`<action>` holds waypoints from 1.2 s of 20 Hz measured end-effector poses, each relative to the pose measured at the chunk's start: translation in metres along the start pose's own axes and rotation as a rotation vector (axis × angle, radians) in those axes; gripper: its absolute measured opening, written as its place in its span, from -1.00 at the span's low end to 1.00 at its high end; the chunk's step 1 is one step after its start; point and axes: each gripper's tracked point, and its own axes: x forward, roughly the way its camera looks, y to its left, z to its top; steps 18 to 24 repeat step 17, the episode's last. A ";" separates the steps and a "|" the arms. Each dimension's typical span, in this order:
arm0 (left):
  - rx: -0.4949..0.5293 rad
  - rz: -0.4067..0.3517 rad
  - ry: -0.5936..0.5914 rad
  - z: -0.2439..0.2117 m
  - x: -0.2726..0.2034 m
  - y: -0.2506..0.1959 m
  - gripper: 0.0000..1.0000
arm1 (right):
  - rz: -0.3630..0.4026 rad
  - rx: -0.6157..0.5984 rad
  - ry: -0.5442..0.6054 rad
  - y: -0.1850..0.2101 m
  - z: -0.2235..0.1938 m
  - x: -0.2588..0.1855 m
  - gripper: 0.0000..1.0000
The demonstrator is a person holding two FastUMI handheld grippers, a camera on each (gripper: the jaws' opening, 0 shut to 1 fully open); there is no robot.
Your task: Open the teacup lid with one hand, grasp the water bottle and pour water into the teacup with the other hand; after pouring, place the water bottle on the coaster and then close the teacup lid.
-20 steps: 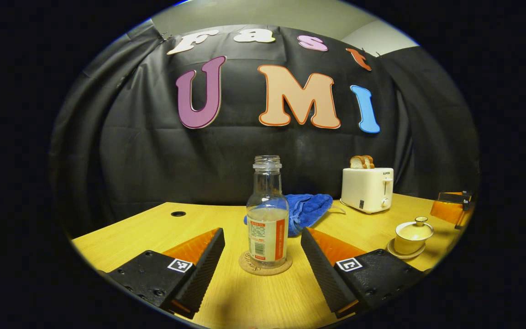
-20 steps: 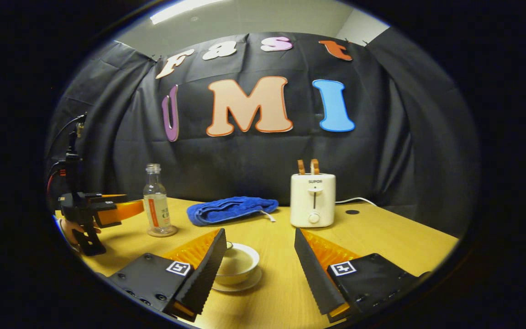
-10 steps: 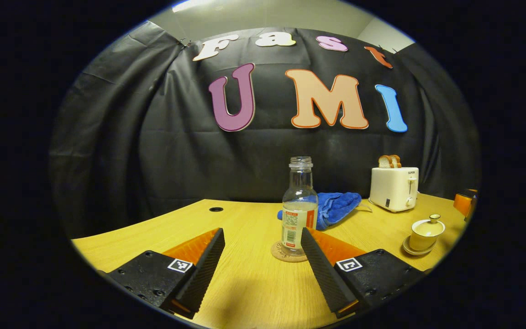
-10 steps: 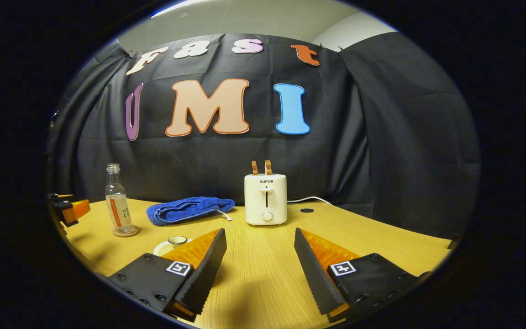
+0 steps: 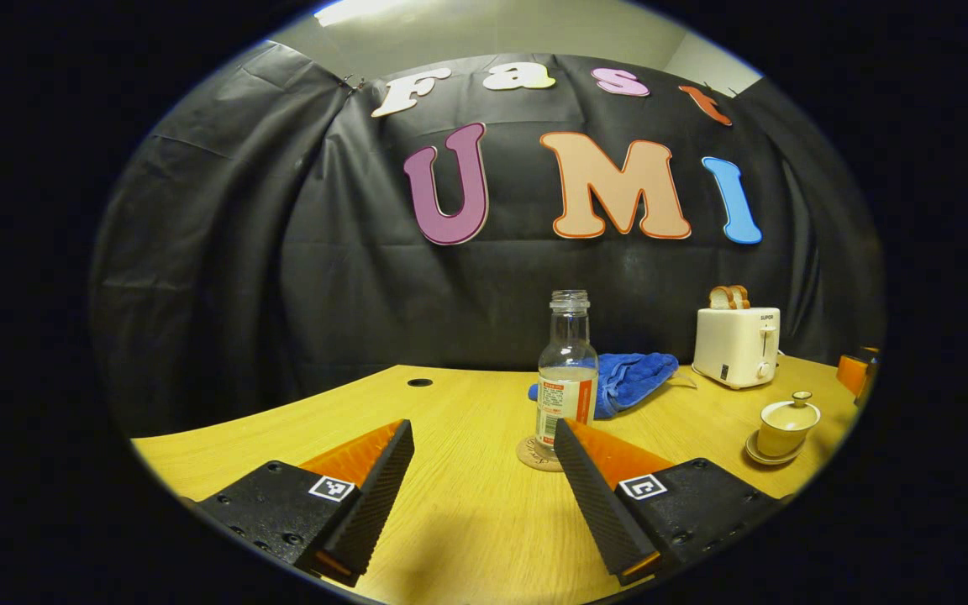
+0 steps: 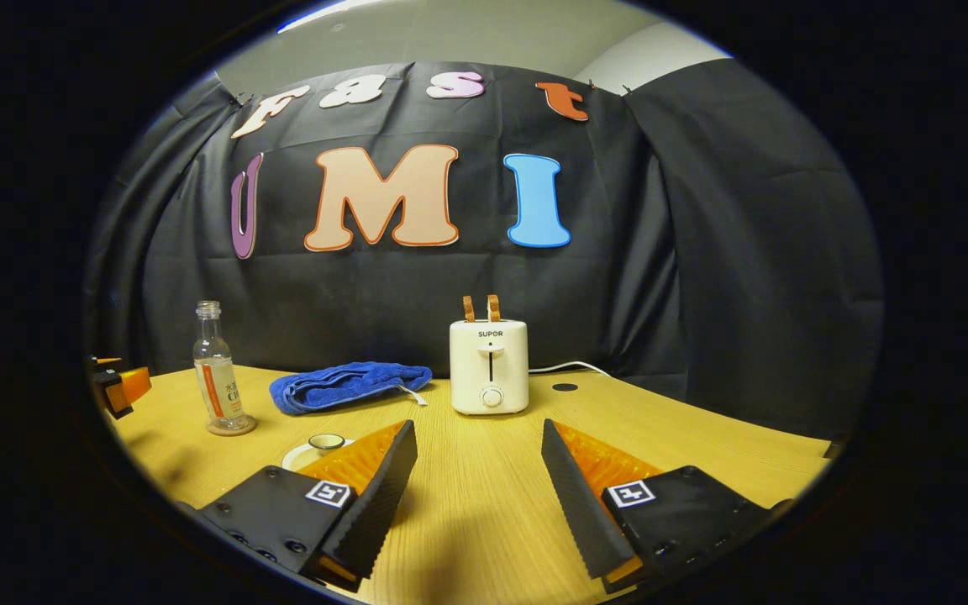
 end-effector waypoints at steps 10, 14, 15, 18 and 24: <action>-0.001 -0.001 -0.002 -0.001 0.001 -0.001 1.00 | 0.000 0.000 0.000 0.000 0.000 0.000 0.88; -0.002 -0.001 -0.001 -0.001 0.001 -0.001 1.00 | -0.004 0.000 -0.001 -0.001 0.000 0.001 0.88; -0.002 -0.001 -0.001 -0.001 0.002 -0.001 0.95 | -0.006 0.000 -0.001 -0.002 0.000 0.001 0.94; -0.002 -0.007 -0.001 -0.001 0.001 -0.002 0.95 | -0.006 0.000 -0.001 -0.002 0.000 0.001 0.88; -0.002 -0.007 -0.001 -0.001 0.001 -0.002 0.95 | -0.006 0.000 -0.001 -0.002 0.000 0.001 0.88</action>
